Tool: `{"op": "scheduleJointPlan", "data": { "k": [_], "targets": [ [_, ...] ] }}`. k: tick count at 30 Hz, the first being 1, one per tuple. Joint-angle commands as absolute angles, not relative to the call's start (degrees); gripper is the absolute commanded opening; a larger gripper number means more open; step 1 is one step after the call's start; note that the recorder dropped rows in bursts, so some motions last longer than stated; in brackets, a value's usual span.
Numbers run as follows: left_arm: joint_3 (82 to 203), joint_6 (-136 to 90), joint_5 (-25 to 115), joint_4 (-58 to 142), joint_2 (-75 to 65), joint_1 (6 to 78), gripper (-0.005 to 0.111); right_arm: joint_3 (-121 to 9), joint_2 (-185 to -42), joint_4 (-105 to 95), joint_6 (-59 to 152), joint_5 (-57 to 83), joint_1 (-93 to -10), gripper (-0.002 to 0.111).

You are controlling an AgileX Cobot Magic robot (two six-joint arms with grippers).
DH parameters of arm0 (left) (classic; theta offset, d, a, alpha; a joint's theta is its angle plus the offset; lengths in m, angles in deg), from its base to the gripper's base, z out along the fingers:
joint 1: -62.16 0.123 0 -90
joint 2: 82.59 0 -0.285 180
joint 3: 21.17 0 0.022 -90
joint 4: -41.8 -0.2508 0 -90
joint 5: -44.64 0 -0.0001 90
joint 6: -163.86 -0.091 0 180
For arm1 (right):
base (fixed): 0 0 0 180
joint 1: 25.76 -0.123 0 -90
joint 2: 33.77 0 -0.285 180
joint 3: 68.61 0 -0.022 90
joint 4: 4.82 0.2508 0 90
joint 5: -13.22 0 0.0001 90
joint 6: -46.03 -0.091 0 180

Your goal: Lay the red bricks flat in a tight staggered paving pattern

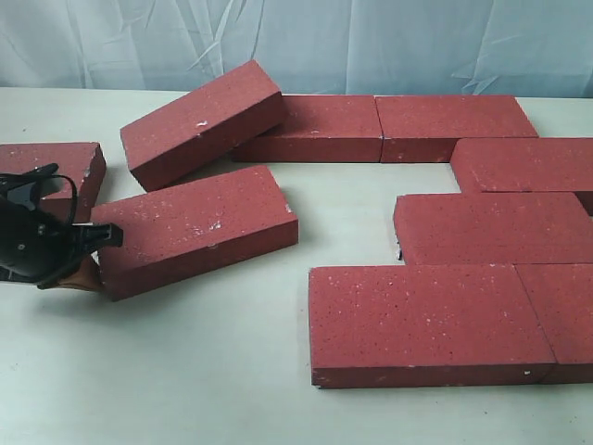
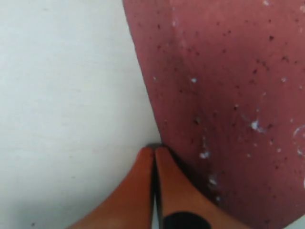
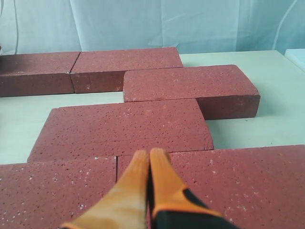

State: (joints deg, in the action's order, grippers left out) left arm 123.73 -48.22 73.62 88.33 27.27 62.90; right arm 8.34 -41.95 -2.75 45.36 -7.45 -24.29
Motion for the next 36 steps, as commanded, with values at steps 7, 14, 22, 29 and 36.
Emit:
{"op": "scheduleJointPlan", "data": {
  "k": [7, 14, 22, 29, 36],
  "targets": [
    [125.31, -48.41, 71.79, 90.41, 29.9, 58.56, 0.0, 8.61, -41.56, -2.69, 45.57, -6.94, -24.59, -0.001],
    [125.68, -51.33, 71.89, 93.26, 29.9, 58.56, 0.0, 8.61, -41.56, -2.83, 45.57, -6.94, -24.59, -0.001],
    [125.68, -64.92, 73.48, 107.76, 29.9, 58.56, 0.0, 8.61, -41.56, -2.83, 45.57, -6.94, -24.59, -0.001],
    [125.71, -66.69, 71.69, 109.86, 29.9, 58.56, 0.0, 8.61, -41.56, -2.83, 45.57, -6.94, -24.59, -0.001],
    [125.71, -66.0, 69.62, 107.08, 27.89, 58.56, 0.0, 8.61, -41.56, -2.73, 45.57, -6.94, -24.59, -0.001]
  ]
}}
